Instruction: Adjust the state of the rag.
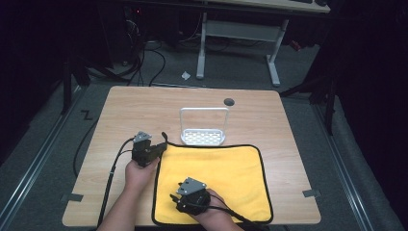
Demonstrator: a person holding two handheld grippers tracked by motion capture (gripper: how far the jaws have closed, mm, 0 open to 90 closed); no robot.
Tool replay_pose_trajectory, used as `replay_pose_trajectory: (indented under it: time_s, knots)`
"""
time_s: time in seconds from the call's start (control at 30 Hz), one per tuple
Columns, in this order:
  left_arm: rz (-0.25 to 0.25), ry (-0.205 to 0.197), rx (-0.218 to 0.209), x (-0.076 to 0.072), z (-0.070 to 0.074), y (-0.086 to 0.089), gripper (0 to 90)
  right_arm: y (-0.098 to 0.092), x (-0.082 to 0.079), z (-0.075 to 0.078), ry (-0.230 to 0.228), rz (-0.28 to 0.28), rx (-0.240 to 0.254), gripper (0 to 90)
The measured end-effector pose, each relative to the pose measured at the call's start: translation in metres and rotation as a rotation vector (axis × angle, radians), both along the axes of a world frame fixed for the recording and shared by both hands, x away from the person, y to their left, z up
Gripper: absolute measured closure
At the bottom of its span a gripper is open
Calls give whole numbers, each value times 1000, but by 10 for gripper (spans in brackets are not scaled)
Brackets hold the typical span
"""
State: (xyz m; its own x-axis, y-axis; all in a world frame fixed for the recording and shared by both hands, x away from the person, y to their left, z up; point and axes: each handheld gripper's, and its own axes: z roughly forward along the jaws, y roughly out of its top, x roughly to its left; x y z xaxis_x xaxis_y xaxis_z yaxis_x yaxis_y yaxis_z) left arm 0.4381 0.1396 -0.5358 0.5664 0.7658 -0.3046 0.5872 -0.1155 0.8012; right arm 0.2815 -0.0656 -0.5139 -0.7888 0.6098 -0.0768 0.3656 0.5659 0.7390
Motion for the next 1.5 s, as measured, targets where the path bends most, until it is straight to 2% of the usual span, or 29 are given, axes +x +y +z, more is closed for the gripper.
replay_pose_trajectory:
  time_s: [0.33,0.47,0.53,0.63,0.9,0.97,1.17,1.33,1.4,1.5]
  knots:
    - [-7,4,-2,0,0,0,856,43,-5,-6,69,82,23,472]
    - [-7,6,1,0,0,0,856,54,-7,-12,105,110,28,394]
    - [-6,8,1,0,0,0,855,58,-7,-17,108,114,6,370]
    - [-7,8,0,0,0,0,856,58,-9,-18,71,114,-14,418]
    - [-8,8,2,0,0,0,856,49,-9,-15,37,92,-35,731]
    - [-9,7,0,0,0,0,856,46,-10,-13,21,89,-26,793]
    - [-6,16,-18,1,0,1,858,29,-14,3,-47,79,37,827]
    - [29,35,-79,0,3,9,862,21,-18,20,-93,70,89,827]
    - [49,47,-123,-1,4,13,863,21,-18,24,-102,72,103,826]
    - [77,48,-145,-4,6,20,864,25,-18,28,-101,82,124,825]
